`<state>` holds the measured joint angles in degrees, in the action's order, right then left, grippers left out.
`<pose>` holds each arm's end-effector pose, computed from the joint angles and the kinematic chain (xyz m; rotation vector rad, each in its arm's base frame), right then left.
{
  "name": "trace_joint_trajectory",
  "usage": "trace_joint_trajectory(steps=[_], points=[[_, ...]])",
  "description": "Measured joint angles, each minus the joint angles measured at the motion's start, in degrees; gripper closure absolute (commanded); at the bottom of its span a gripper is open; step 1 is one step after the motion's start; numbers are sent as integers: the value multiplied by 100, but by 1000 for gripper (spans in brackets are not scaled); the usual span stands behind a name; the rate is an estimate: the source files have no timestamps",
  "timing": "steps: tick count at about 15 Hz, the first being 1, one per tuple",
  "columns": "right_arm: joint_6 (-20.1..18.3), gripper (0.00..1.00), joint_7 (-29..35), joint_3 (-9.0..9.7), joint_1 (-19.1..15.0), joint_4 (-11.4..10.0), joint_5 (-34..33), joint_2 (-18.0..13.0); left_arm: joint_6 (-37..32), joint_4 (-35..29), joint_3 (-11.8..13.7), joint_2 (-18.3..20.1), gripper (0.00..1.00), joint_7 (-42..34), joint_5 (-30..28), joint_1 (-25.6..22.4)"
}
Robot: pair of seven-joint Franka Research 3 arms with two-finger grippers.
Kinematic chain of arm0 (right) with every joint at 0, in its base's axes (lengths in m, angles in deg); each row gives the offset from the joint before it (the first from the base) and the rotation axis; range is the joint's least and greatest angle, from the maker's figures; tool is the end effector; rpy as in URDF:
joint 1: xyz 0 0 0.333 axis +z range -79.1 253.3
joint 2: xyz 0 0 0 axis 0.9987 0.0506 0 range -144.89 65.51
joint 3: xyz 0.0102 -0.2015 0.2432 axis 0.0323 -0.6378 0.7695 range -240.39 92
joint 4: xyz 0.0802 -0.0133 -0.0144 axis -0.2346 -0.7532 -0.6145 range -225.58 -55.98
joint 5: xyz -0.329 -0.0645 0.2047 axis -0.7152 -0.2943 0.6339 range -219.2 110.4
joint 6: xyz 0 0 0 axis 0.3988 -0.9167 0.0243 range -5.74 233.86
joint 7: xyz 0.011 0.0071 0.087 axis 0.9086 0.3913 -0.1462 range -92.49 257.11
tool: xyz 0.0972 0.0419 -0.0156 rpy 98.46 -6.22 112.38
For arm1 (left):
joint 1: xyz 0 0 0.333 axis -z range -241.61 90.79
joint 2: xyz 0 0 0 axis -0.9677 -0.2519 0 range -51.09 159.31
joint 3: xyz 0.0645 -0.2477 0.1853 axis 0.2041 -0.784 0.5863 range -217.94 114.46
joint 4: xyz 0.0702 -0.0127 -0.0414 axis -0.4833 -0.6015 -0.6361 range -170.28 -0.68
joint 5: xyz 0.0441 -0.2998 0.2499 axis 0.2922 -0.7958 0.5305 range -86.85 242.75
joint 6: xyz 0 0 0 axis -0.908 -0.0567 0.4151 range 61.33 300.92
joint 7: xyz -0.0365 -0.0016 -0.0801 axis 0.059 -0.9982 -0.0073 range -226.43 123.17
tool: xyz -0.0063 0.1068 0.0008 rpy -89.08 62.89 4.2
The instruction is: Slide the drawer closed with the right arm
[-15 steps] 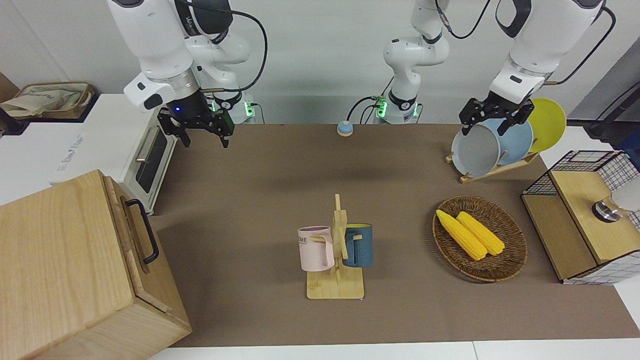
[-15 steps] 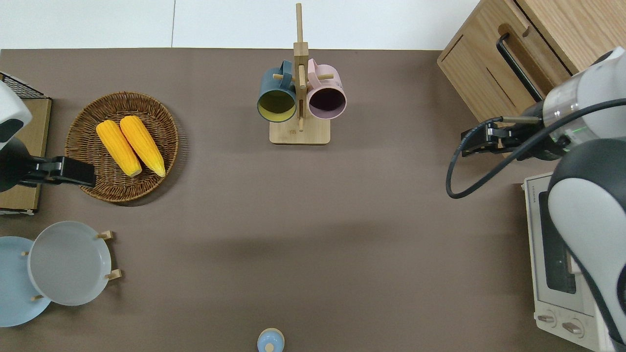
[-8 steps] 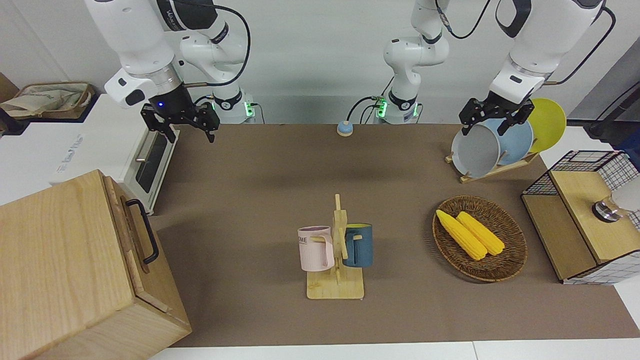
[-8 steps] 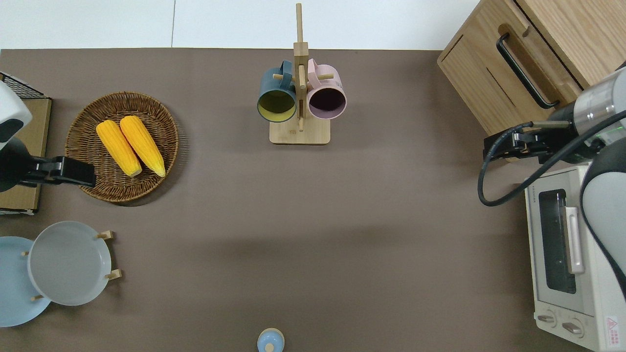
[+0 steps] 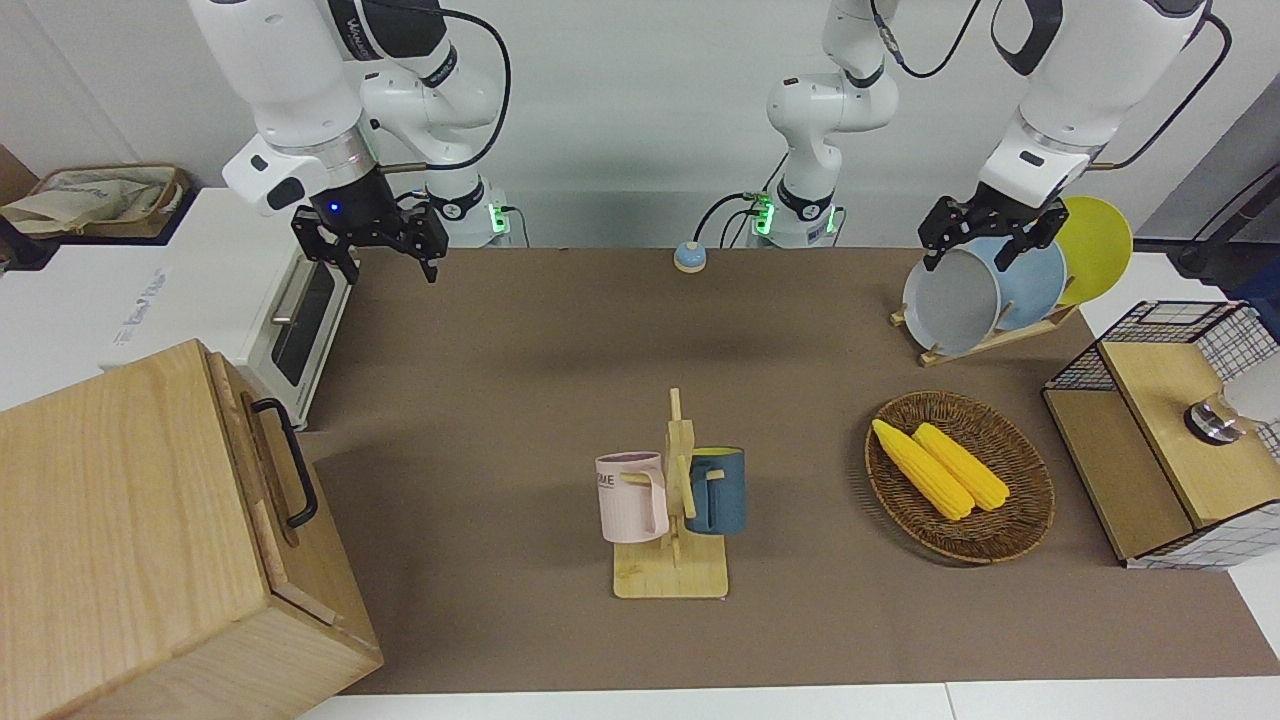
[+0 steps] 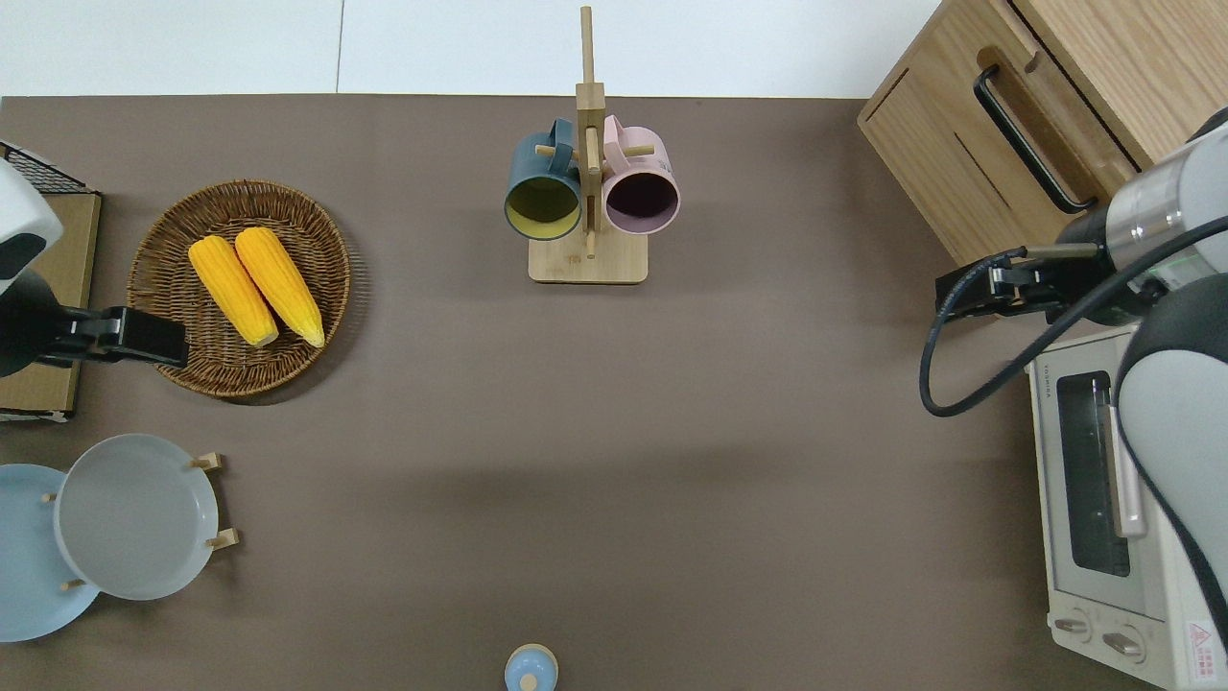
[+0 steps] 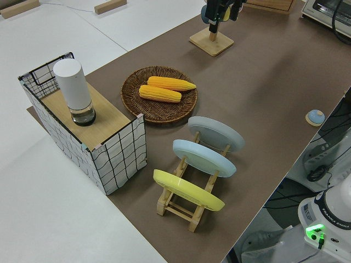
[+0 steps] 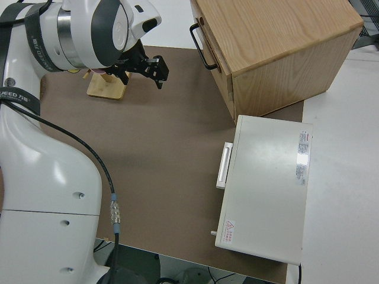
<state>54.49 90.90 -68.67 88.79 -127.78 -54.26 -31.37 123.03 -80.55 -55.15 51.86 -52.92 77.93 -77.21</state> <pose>0.5873 0.0698 0.6286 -3.1279 0.0387 0.0400 0.5612 -0.0151 0.6262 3.1377 -0.0793 -0.0522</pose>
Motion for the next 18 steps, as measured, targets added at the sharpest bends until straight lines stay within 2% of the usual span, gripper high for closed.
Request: trace_joint_trajectory(steps=[4, 9, 12, 15, 18], points=[[-1, 13, 13, 13, 192, -23, -369, 0, 0, 0, 0, 0, 7, 0, 0, 0], [-1, 13, 17, -31, 181, -30, -384, 0, 0, 0, 0, 0, 7, 0, 0, 0], [-1, 13, 24, -164, 157, -30, -383, 0, 0, 0, 0, 0, 7, 0, 0, 0], [-1, 13, 24, -397, 134, -30, -270, 0, 0, 0, 0, 0, 7, 0, 0, 0], [-1, 13, 24, -453, 111, -31, -226, 0, 0, 0, 0, 0, 7, 0, 0, 0]])
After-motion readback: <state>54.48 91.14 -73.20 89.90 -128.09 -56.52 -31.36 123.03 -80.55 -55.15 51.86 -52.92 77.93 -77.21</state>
